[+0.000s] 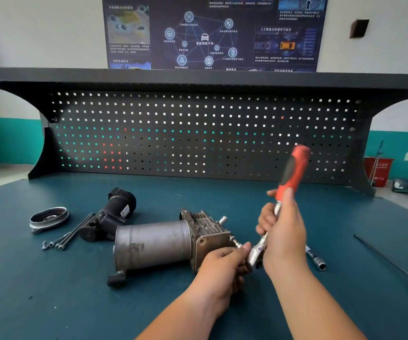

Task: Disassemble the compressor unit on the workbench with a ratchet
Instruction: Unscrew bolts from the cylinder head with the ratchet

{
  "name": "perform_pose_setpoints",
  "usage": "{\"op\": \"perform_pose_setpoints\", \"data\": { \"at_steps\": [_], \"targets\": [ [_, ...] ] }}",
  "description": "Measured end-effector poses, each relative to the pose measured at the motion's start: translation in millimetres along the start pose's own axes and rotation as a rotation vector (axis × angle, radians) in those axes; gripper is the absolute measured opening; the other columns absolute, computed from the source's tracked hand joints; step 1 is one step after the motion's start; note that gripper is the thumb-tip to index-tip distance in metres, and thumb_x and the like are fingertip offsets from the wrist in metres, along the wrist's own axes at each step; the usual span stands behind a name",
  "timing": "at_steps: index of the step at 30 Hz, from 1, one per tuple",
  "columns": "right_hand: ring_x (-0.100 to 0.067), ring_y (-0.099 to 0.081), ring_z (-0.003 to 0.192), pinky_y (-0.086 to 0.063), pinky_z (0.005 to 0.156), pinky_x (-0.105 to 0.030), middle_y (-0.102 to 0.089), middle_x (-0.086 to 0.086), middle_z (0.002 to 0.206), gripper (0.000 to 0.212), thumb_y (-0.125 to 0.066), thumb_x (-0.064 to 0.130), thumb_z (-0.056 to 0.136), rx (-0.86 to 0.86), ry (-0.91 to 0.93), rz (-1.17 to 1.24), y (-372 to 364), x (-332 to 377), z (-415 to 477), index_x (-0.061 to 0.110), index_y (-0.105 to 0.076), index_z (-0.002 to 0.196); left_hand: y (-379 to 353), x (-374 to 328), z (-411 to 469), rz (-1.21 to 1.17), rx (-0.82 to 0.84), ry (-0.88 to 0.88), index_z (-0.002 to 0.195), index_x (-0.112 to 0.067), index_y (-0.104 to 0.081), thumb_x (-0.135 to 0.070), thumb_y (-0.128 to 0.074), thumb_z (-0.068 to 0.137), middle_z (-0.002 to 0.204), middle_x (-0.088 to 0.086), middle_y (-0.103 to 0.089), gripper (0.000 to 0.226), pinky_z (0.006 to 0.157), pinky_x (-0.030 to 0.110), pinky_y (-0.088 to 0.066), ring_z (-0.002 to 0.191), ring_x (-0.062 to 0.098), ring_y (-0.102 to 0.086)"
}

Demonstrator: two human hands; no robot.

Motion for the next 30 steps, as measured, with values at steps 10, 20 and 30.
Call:
{"op": "perform_pose_setpoints", "data": {
  "at_steps": [10,20,30],
  "targets": [
    [-0.006,-0.021,0.033,-0.021,0.035,-0.015,-0.025,0.011,0.042,0.030,-0.041,0.042,0.094,-0.253,-0.239,0.277,18,-15,8,0.022,-0.047,0.073,-1,4,0,-0.042,-0.010,0.064,0.066,-0.019,-0.054,-0.024,-0.062,0.088,0.061,-0.001,-0.048,0.024,0.041,0.015,-0.027,0.046,0.006,-0.043],
    [-0.002,-0.035,0.050,-0.029,0.051,-0.017,-0.044,0.013,0.055,0.032,-0.048,0.050,0.083,0.569,0.469,-0.366,-32,4,-35,0.021,-0.060,0.089,0,1,-2,-0.019,0.022,0.013,0.078,-0.005,-0.059,-0.008,-0.065,0.078,0.069,0.013,-0.052,0.006,0.059,0.029,-0.033,0.063,0.020,-0.049],
    [-0.003,-0.026,0.041,-0.024,0.042,-0.017,-0.033,0.013,0.047,0.025,-0.050,0.039,0.094,0.211,0.215,-0.132,-16,3,-14,0.017,-0.055,0.084,1,3,3,-0.013,0.026,-0.008,0.045,-0.015,-0.061,-0.012,-0.056,0.091,0.047,-0.004,-0.051,0.047,0.039,0.014,-0.028,0.037,0.002,-0.041]
  ]
}}
Point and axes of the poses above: each hand's wrist, its own z-axis towards the middle knuckle, its own y-axis out of the back of the hand, x = y × z, the point moved 5 cm from there along z, towards the middle knuckle
